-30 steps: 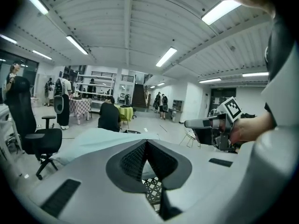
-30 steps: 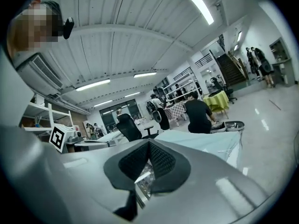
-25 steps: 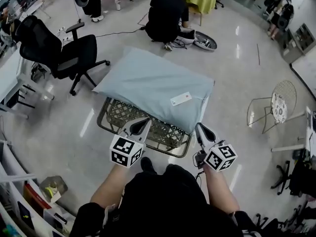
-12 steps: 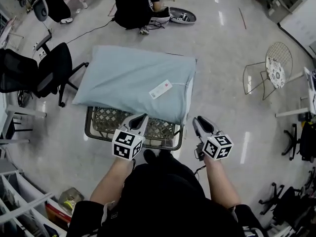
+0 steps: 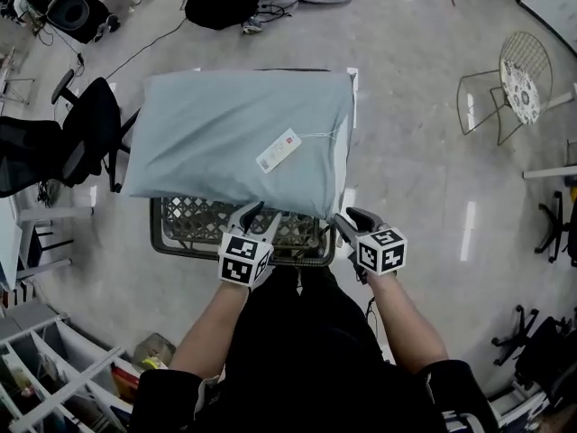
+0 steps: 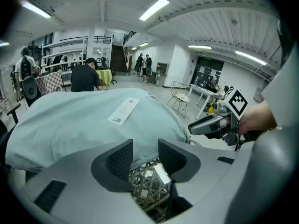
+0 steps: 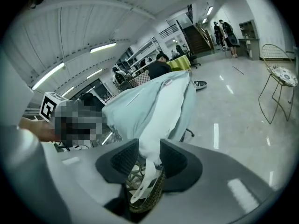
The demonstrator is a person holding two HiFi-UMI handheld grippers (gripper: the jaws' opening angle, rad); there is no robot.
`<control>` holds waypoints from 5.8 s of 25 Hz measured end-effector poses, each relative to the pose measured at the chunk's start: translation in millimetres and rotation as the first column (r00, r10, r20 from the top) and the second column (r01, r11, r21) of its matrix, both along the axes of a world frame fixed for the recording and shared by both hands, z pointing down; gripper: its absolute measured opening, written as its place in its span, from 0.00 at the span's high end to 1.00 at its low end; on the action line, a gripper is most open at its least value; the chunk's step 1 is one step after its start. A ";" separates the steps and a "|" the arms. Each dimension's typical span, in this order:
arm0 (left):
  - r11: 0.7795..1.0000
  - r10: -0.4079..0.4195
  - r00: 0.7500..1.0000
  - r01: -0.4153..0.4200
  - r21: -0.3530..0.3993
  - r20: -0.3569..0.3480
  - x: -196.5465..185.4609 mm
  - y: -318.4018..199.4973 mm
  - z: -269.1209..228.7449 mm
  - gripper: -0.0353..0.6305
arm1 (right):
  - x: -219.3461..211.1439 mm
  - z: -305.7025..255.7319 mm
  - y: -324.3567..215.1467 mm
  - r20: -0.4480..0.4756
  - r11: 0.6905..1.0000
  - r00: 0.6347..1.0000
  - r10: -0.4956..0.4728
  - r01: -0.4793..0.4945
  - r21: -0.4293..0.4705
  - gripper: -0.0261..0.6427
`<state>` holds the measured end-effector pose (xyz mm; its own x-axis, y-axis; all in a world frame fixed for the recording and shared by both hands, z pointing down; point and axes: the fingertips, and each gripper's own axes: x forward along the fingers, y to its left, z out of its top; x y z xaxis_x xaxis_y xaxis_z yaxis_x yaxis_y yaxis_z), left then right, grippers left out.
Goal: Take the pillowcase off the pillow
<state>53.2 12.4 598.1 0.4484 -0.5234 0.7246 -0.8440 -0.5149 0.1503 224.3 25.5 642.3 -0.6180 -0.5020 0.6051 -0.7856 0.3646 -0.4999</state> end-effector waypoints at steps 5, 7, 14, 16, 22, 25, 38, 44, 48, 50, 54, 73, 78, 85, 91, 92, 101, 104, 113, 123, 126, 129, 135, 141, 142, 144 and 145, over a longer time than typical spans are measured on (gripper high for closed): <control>0.999 0.009 0.999 -0.007 -0.044 0.049 -6.5 -3.8 35.5 0.67 | -12.3 21.8 -1.9 0.003 0.999 1.000 -0.026 0.026 -0.040 0.69; 0.999 0.013 0.998 -0.010 -0.047 0.061 -7.1 -8.8 45.8 0.67 | -18.4 22.8 -6.2 -0.003 0.998 0.998 -0.058 0.058 -0.021 0.76; 0.999 0.018 0.995 -0.013 -0.052 0.096 -10.9 -21.5 56.6 0.76 | -27.4 -3.5 -12.7 0.062 0.993 0.991 -0.120 0.119 0.020 0.90; 0.999 0.032 0.993 -0.027 -0.043 0.114 -13.6 -22.1 48.9 0.91 | -22.6 -17.5 -18.0 0.114 0.996 0.989 -0.090 0.088 0.025 0.91; 1.000 0.026 0.990 -0.028 0.009 0.140 -27.4 -29.6 20.9 0.94 | -6.2 -48.5 -36.7 0.165 0.998 0.986 -0.015 0.005 0.063 0.91; 1.000 0.010 0.989 -0.013 0.015 0.145 -37.9 -32.9 13.8 0.94 | -3.3 -56.9 -42.9 0.172 0.997 0.985 -0.005 -0.008 0.075 0.91; 0.992 -0.123 0.979 0.118 0.043 0.161 -91.1 -29.8 -0.8 0.94 | 11.8 -63.5 -51.6 0.193 0.996 0.980 0.057 -0.068 0.051 0.92; 0.994 0.103 0.995 -0.104 0.044 0.013 21.6 -7.8 -9.3 0.71 | -7.6 -73.8 -42.1 0.179 0.997 0.984 -0.002 -0.011 0.075 0.92; 0.995 0.091 0.995 -0.092 0.030 0.028 42.6 -21.4 -1.5 0.67 | -11.9 -75.8 -30.6 0.182 0.998 0.983 -0.023 0.011 0.068 0.92; 0.994 0.106 0.992 -0.107 0.016 0.067 39.8 -23.2 3.2 0.71 | -10.9 -75.4 -28.5 0.189 0.998 0.982 0.000 -0.012 0.066 0.92; 0.988 0.140 0.977 -0.149 0.040 0.162 25.4 -18.3 4.2 0.91 | -3.3 -79.4 -31.6 0.241 0.995 0.969 0.060 -0.075 0.057 0.92; 0.987 -0.149 0.976 0.157 -0.038 0.159 -89.5 -22.3 44.6 0.62 | 49.7 -69.7 -53.7 0.182 0.990 0.975 0.130 -0.139 0.035 0.93; 0.974 -0.207 0.951 0.223 -0.048 0.229 -114.9 -34.1 64.8 0.89 | 50.7 -66.1 -49.1 0.132 0.982 0.976 0.173 -0.181 0.049 0.93; 0.965 -0.257 0.936 0.263 0.008 0.240 -172.0 -42.6 37.5 0.94 | 66.6 -70.4 -54.4 0.157 0.962 0.953 0.258 -0.269 0.049 0.93; 0.961 -0.272 0.954 0.276 -0.015 0.122 -186.2 -40.2 26.2 0.94 | 67.7 -67.2 -47.6 0.137 0.963 0.957 0.254 -0.263 0.052 0.93; 0.961 -0.269 0.958 0.273 -0.033 0.097 -185.6 -37.8 27.9 0.94 | 64.0 -62.1 -41.6 0.118 0.969 0.965 0.236 -0.242 0.044 0.93; 0.996 -0.046 0.999 0.044 0.080 0.025 -136.8 -53.5 -26.7 0.91 | 78.9 -59.0 -23.1 -0.149 0.970 0.958 0.244 -0.239 0.054 0.84; 0.990 0.041 0.999 -0.042 0.132 0.012 -112.7 -78.5 -50.9 0.87 | 73.7 -78.4 -39.1 -0.156 0.965 0.954 0.256 -0.241 0.105 0.82; 0.974 0.156 0.987 -0.160 0.159 0.039 -46.4 -162.2 -70.6 0.85 | 68.0 -90.4 -122.9 -0.157 0.964 0.959 0.236 -0.211 0.159 0.78; 0.983 0.162 0.979 -0.171 0.072 0.122 25.8 -268.7 -28.8 0.82 | 88.7 -31.7 -235.8 -0.097 0.996 0.992 0.080 -0.075 0.048 0.70; 0.984 0.161 0.972 -0.171 0.046 0.171 34.2 -300.0 -4.2 0.78 | 76.1 -3.2 -257.0 -0.043 1.000 0.999 0.005 -0.006 -0.018 0.66; 0.986 0.163 0.965 -0.168 0.007 0.203 33.2 -321.5 19.8 0.71 | 58.9 20.2 -263.2 0.014 0.993 0.997 -0.081 0.082 -0.087 0.58; 0.989 0.144 0.966 -0.133 -0.066 0.214 14.3 -340.2 51.5 0.64 | 70.4 24.1 -272.7 0.159 0.980 0.976 -0.147 0.165 -0.109 0.54; 0.982 0.172 0.956 -0.147 -0.120 0.237 14.0 -338.1 63.1 0.65 | 38.8 35.3 -281.1 0.204 0.953 0.945 -0.256 0.282 -0.110 0.55; 0.979 0.182 0.953 -0.154 -0.132 0.240 14.5 -336.7 64.6 0.67 | 28.4 34.5 -282.0 0.212 0.948 0.938 -0.275 0.301 -0.105 0.55; 0.976 0.201 0.945 -0.170 -0.138 0.259 14.1 -334.9 66.9 0.73 | 9.3 31.1 -281.4 0.216 0.938 0.924 -0.314 0.338 -0.083 0.56; 0.975 0.207 0.937 -0.176 -0.134 0.280 12.9 -334.6 67.0 0.77 | 2.4 28.5 -279.9 0.210 0.933 0.919 -0.335 0.355 -0.065 0.60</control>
<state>66.1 -322.2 665.1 0.2946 -0.3625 0.8842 -0.7459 -0.6656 -0.0244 226.7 -254.3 670.8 -0.8510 -0.1802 0.4932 -0.5054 0.5360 -0.6762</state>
